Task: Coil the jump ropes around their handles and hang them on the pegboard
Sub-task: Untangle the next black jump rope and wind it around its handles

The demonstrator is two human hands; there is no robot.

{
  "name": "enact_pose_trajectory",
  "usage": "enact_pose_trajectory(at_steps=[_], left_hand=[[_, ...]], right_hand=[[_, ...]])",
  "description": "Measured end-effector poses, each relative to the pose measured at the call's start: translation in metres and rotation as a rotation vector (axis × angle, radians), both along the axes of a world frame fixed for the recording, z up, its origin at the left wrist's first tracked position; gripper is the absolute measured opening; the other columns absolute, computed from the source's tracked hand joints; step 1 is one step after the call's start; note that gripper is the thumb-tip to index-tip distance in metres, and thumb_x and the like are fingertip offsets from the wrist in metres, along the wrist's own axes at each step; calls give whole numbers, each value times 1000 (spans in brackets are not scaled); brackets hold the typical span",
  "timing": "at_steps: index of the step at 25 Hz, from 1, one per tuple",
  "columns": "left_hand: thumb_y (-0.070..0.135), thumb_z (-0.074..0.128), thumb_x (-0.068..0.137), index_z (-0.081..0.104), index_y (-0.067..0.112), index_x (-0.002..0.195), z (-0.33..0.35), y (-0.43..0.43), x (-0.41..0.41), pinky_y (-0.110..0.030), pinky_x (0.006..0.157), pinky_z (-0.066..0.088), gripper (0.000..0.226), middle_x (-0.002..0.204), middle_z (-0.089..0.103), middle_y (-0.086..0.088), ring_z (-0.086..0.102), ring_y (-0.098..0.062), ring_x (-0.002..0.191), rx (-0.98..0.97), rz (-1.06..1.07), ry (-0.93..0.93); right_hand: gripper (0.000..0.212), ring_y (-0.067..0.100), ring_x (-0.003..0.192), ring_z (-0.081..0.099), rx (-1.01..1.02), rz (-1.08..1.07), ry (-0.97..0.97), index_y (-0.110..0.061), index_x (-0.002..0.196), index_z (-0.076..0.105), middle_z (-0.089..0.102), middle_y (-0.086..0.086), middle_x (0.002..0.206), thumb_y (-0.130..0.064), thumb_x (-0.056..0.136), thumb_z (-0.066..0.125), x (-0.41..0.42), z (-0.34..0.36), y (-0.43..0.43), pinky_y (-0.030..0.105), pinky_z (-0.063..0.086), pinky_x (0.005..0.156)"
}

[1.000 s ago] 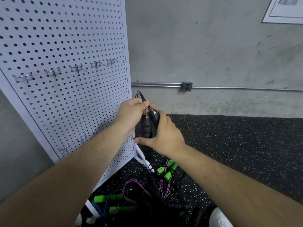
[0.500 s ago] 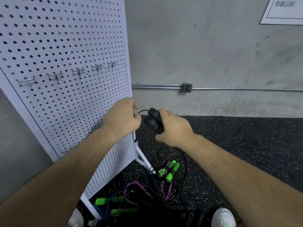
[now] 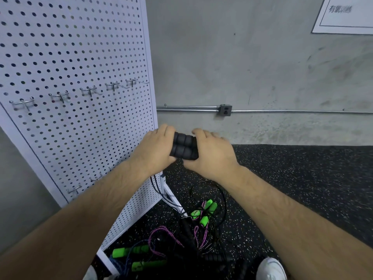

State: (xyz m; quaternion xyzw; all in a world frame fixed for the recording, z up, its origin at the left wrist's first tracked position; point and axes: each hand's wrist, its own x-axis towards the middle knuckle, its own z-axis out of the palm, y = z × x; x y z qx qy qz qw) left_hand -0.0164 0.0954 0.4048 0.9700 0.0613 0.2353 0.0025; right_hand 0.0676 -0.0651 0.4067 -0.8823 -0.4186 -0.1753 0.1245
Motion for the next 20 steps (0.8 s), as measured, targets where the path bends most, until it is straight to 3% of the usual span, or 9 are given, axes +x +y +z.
enact_pose_trajectory(at_steps=[4,6,10,14,17,20], left_hand=[[24,74,86,43,13,111,4,2,3,-19,58,31,41,104,38,0,43,-6,71,-127,35,-10],[25,72,85,42,16,106,8,-1,5,-22,60,34,38,103,40,-1,46,-10,78,-153,35,-1],[29,72,79,49,16,109,3,-9,0,-30,70,40,40,101,45,2,41,-16,97,-55,52,-36],[45,71,81,55,19,123,-5,-6,-4,-32,65,44,52,106,55,1,51,-19,98,97,10,-31],[53,67,83,53,22,123,1,1,-5,-33,65,46,52,106,56,2,53,-19,97,121,20,2],[68,62,83,53,23,126,1,3,-4,-33,69,47,62,107,57,4,56,-19,99,138,-25,2]], right_hand=[[59,30,95,59,195,-17,211,-18,123,47,49,5,114,-36,75,75,11,2,-7,45,55,77],[52,28,87,58,308,30,287,-14,117,47,44,5,111,-26,76,76,13,3,-6,44,54,75],[45,22,72,49,312,64,233,-12,111,46,39,1,106,-23,78,73,8,2,0,32,40,61],[45,24,75,54,284,108,235,-11,115,47,42,1,108,-20,79,72,5,0,1,34,44,63],[55,25,88,59,274,229,316,-12,125,45,46,5,119,-16,78,74,11,4,-7,39,52,75],[55,23,87,58,260,217,328,-12,124,42,49,7,119,-19,80,75,12,2,-12,35,49,73]])
